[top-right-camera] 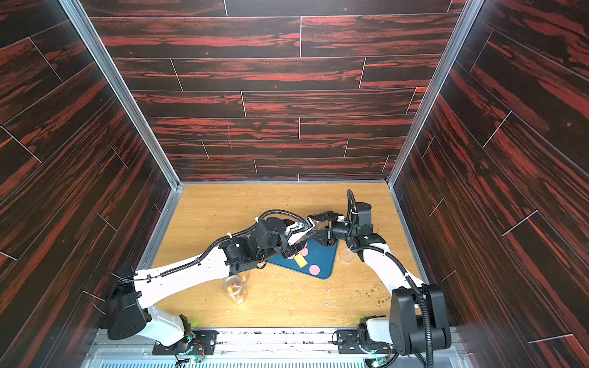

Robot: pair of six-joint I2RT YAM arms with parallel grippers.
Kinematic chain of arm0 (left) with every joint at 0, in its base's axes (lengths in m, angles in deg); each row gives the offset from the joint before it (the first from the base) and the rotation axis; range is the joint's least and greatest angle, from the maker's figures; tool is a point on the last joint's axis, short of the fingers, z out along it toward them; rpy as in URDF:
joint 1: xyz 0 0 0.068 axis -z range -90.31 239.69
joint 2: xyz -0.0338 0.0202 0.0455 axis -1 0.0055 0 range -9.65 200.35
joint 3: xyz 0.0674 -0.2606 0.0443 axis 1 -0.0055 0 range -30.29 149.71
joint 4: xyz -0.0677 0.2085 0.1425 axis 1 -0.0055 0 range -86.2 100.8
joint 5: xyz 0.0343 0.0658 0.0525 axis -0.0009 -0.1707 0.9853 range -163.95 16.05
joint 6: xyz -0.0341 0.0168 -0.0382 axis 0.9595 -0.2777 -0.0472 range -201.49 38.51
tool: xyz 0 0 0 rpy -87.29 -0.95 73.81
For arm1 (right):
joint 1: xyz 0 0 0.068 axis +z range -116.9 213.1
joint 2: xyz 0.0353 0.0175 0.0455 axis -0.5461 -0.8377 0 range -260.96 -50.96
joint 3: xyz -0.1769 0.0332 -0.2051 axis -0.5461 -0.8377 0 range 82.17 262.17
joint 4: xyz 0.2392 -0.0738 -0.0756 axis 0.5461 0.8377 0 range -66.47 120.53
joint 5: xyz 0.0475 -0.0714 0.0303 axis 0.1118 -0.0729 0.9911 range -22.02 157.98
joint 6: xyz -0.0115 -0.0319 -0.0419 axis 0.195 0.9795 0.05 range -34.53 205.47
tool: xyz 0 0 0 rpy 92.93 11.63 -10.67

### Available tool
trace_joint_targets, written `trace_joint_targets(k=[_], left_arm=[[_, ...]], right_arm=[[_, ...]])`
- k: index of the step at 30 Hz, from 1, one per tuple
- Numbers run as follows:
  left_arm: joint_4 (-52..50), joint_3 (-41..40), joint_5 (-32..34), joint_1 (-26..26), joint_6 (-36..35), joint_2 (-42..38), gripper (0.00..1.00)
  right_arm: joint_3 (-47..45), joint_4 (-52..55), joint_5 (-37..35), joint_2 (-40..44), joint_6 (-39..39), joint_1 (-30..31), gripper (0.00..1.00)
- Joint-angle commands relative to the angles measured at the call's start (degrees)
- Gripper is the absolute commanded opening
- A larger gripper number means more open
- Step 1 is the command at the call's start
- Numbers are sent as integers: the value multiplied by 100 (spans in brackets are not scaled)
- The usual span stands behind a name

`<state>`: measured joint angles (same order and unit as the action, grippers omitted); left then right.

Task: Pour the cookies out of the jar
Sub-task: Place the jar at the center of the board.

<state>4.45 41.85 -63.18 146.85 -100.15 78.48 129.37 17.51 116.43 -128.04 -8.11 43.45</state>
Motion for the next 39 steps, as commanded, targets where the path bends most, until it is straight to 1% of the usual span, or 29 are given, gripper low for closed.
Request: trace_joint_targets(k=[1, 3, 4, 9, 11, 13, 17, 20, 23, 26, 28, 31, 36, 39], left_arm=[[-204, 98, 7, -83, -69, -51, 51], [-218, 99, -3, -91, -44, -52, 51], [-215, 99, -5, -92, -31, -52, 51], [-243, 55, 13, -99, 37, -52, 51], [-252, 53, 75, -117, 104, -54, 51], [-298, 71, 181, -173, 218, -59, 51], [-747, 255, 505, -526, 601, -49, 51], [-1287, 455, 800, -868, 981, -41, 51], [-1662, 566, 821, -1234, 1405, -36, 51], [-2012, 740, 608, -1755, 2113, 109, 52], [-2286, 916, 504, -2033, 2480, 274, 52], [-2459, 1163, 339, -2281, 2640, 565, 53], [-2837, 2011, 204, -2429, 2710, 1328, 53], [-3054, 2790, -189, -2434, 2790, 2051, 53]], right_arm=[[202, 110, -63, -167, 150, 12, 70], [224, 137, -72, -193, 177, 11, 89], [243, 200, -63, -203, 208, 10, 92], [342, 479, -72, -244, 452, -2, 92], [409, 744, -94, -215, 664, -36, 93], [509, 1215, -173, -135, 1032, -121, 93], [893, 2565, -556, 86, 2171, -421, 93], [1483, 3671, -1087, 133, 3178, -543, 93], [2195, 4611, -1784, 81, 4192, -551, 93], [2625, 5104, -2424, 100, 4832, -543, 93], [2806, 5325, -2665, 95, 5079, -543, 93], [2905, 5426, -2709, 82, 5221, -547, 93], [2874, 5491, -2612, 41, 5279, -542, 93], [2919, 5569, -2619, 44, 5328, -546, 93]])
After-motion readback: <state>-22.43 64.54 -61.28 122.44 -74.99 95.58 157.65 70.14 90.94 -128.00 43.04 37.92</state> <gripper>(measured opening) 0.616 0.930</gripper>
